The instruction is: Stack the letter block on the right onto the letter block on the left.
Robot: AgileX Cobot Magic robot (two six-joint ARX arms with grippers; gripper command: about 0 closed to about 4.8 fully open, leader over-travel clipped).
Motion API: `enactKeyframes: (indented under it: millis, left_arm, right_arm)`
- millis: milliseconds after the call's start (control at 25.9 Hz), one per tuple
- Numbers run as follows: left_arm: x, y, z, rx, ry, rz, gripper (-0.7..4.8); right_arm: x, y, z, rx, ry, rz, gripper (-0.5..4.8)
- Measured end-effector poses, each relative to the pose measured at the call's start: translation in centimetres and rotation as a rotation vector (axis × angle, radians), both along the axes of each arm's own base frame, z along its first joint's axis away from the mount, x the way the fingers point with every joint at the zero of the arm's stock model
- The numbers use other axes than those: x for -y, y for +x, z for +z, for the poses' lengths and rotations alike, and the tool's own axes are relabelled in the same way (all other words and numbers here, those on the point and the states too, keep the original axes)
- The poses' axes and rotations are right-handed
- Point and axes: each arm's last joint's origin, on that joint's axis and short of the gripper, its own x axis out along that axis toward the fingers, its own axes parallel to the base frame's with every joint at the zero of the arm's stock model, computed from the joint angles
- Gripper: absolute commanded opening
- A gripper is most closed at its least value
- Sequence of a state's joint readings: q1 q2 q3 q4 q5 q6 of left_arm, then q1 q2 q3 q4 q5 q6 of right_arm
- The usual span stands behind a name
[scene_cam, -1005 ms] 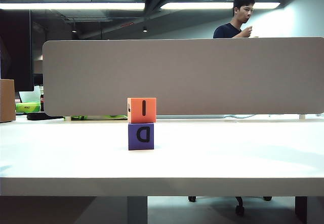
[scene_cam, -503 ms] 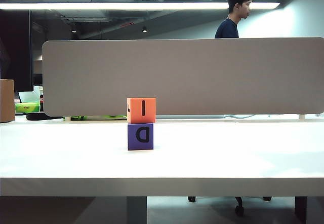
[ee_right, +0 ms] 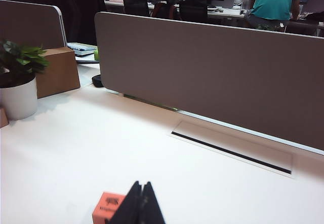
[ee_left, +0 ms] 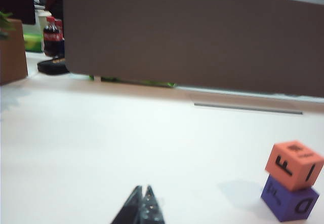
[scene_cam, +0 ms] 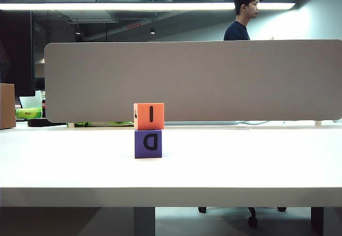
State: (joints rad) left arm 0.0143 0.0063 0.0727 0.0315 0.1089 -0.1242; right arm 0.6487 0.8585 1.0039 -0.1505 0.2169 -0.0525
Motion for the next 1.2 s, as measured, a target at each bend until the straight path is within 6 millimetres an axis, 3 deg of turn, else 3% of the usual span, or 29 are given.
enactKeyframes:
  millis: [155, 387, 503, 619, 696, 1199]
  left_arm:
    - [0.0, 0.5, -2.1, -0.065, -0.004, -0.004, -0.04]
    - [0.1, 0.5, -2.7, -0.108, -0.005, -0.022, -0.04]
    - [0.1, 0.5, -2.8, -0.116, -0.005, -0.022, -0.04]
    - [0.1, 0.5, -2.9, -0.124, -0.005, -0.022, -0.04]
    - [0.1, 0.5, -2.9, -0.124, -0.005, -0.022, -0.04]
    - [-0.3, 0.5, -2.9, -0.119, 0.088, 0.106, -0.04]
  right_arm:
    - [2.5, -3.1, -0.3, 0.015, 0.003, -0.052, -0.05]
    - [5.0, -6.3, -4.8, 0.012, 0.0, -0.075, -0.05]
    - [5.0, -6.2, -7.3, -0.025, -0.029, -0.074, -0.05]
    - [3.6, -4.9, -12.4, -0.158, -0.062, 0.021, -0.05]
    - [2.9, -4.1, -14.2, -0.169, -0.057, 0.052, -0.05]
    - [2.4, -3.4, -14.5, -0.149, -0.041, 0.054, -0.05]
